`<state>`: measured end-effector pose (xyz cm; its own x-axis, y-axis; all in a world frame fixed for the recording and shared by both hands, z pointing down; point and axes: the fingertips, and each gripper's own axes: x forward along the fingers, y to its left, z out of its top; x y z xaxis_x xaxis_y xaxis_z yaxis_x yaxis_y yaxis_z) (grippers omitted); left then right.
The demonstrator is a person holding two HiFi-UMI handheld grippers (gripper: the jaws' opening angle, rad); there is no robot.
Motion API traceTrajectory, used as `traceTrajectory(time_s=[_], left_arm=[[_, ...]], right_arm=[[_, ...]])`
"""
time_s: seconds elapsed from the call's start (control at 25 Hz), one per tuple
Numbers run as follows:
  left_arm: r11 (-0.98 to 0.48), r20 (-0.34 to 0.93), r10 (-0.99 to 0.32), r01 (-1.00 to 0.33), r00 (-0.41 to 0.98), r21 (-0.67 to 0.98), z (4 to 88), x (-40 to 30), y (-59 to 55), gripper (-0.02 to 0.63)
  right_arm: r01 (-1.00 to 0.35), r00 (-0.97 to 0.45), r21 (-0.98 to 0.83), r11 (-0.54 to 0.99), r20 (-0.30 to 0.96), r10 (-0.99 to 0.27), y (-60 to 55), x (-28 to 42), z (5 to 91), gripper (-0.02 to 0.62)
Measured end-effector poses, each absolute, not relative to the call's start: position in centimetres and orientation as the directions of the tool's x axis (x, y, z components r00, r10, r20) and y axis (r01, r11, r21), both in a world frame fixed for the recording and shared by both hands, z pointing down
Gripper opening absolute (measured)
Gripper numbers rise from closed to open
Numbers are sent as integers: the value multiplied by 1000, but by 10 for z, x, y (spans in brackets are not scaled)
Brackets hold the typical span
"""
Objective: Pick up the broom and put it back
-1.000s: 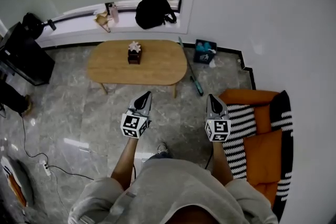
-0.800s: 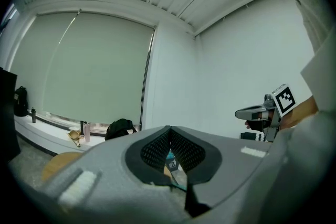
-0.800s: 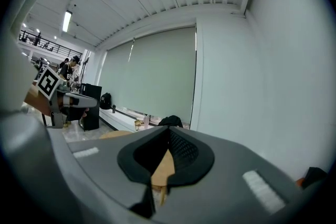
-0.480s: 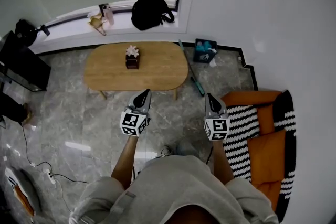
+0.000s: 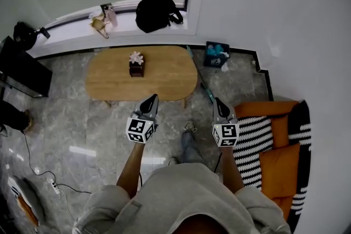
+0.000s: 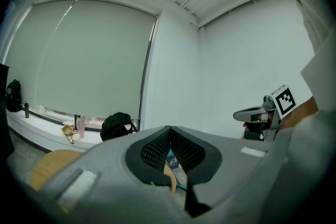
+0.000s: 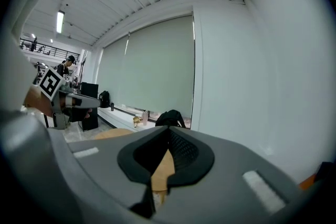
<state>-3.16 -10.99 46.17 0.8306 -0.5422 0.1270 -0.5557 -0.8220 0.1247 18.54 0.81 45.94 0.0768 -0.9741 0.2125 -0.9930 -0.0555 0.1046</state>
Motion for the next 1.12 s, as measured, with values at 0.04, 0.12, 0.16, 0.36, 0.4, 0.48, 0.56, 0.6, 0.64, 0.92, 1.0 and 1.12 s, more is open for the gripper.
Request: traceTrajectory(time_s=[0.04,0.12,0.16,0.36,0.4,0.48,0.56,0.6,0.64,0.92,1.0,1.12], left_arm=[[-820,126,-545,-558,829,124,461,-25,-120,-5],[-817,130,-550,-563,825,123,461,-11,-138,-5],[-814,133,-553,-567,823,123,461,-4,-148,-5],[-789,145,-586,-602,797,124,457,29,-199,-5],[-782,149,-594,-611,791,123,456,34,-208,-5],[-770,155,-608,-626,778,121,455,47,-228,-5],[-760,159,-621,-639,768,117,455,60,-248,-5],[-755,161,-627,-645,762,114,454,66,-256,-5],[-750,163,-633,-652,756,110,454,72,-264,-5],[-730,199,-655,-679,729,81,463,109,-305,-5],[-726,207,-658,-683,724,84,468,115,-313,-5],[-726,225,-652,-682,724,92,477,122,-322,-5]], right_arm=[[-993,76,103,-55,213,-974,-2,192,461,2],[-994,71,97,-51,217,-974,-21,206,463,2],[-995,66,91,-47,217,-974,-31,213,464,2],[-997,34,75,-18,218,-975,-83,252,461,2],[-997,29,74,-13,219,-975,-93,260,461,3],[-997,22,72,-6,220,-975,-114,277,460,3],[-997,16,72,0,216,-976,-134,293,459,3],[-997,12,72,3,215,-977,-144,301,459,3],[-998,8,70,7,214,-977,-153,309,459,3],[-999,-15,44,26,233,-972,-203,351,474,2],[-999,-21,37,31,245,-969,-212,356,482,3],[-999,-26,25,34,262,-965,-221,358,494,3]])
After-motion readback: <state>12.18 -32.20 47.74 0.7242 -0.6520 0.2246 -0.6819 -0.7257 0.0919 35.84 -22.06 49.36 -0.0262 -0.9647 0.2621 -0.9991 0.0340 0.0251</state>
